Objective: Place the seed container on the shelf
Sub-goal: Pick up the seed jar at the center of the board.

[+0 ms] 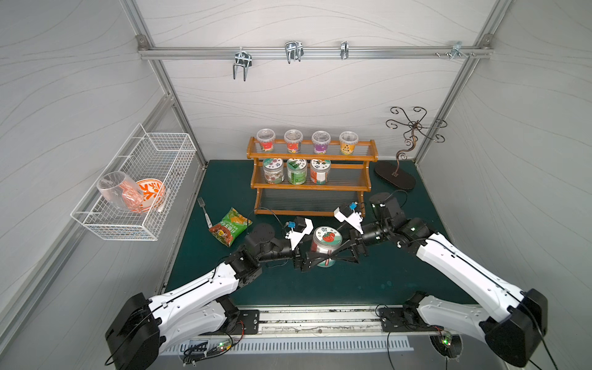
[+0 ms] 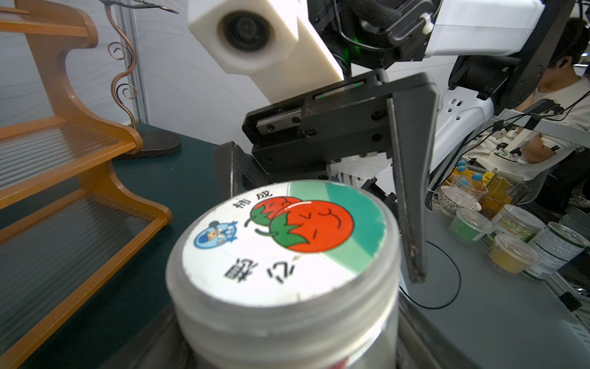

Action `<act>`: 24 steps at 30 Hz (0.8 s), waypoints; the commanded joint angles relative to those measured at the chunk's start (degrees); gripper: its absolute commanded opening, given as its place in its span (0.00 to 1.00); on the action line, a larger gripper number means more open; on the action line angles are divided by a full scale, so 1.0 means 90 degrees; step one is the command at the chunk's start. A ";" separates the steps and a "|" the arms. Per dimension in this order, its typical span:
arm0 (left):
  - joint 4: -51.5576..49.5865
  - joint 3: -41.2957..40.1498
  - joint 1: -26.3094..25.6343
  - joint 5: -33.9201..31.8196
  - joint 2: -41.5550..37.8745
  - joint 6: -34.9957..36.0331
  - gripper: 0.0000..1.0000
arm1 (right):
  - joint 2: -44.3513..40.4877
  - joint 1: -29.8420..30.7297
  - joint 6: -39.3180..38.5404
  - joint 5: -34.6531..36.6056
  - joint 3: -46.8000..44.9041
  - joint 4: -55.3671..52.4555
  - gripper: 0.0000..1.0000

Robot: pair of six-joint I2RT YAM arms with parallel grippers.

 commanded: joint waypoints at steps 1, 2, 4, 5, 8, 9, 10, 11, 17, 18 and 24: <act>0.0565 0.0155 0.0012 0.0081 0.0060 0.0028 0.58 | -0.0066 0.0070 0.0098 -0.0525 0.0009 0.0325 0.95; 0.0567 0.0165 0.0014 0.0109 0.0070 0.0028 0.58 | -0.0031 0.0076 0.0107 -0.0540 0.0009 0.0339 0.94; 0.0515 0.0196 0.0008 0.0206 0.0128 0.0037 0.58 | 0.0032 0.0090 0.0151 -0.0518 0.0027 0.0360 0.93; 0.0478 0.0206 0.0010 0.0237 0.0151 0.0037 0.58 | 0.0053 0.0084 0.0157 -0.0517 0.0037 0.0376 0.93; 0.0447 0.0188 0.0001 0.0253 0.0177 0.0047 0.57 | 0.0049 0.0097 0.0213 -0.0479 0.0048 0.0436 0.89; 0.0454 0.0169 0.0003 0.0249 0.0183 0.0052 0.57 | 0.0044 0.0100 0.0229 -0.0460 0.0053 0.0464 0.87; 0.0433 0.0167 0.0002 0.0249 0.0195 0.0074 0.57 | 0.0026 0.0109 0.0228 -0.0464 0.0038 0.0476 0.86; 0.0414 0.0176 0.0003 0.0249 0.0226 0.0085 0.57 | 0.0015 0.0105 0.0251 -0.0479 0.0038 0.0496 0.84; 0.0298 0.0235 0.0002 0.0112 0.0406 0.0108 0.63 | -0.0006 0.0119 0.0245 -0.0451 -0.0011 0.0527 0.62; 0.0292 0.0244 0.0008 0.0047 0.0423 0.0097 0.68 | -0.0008 0.0119 0.0228 -0.0423 -0.0020 0.0532 0.58; 0.0310 0.0246 0.0012 -0.0508 0.0384 0.0131 0.99 | -0.0097 0.0118 0.0147 0.0067 -0.0088 0.0542 0.51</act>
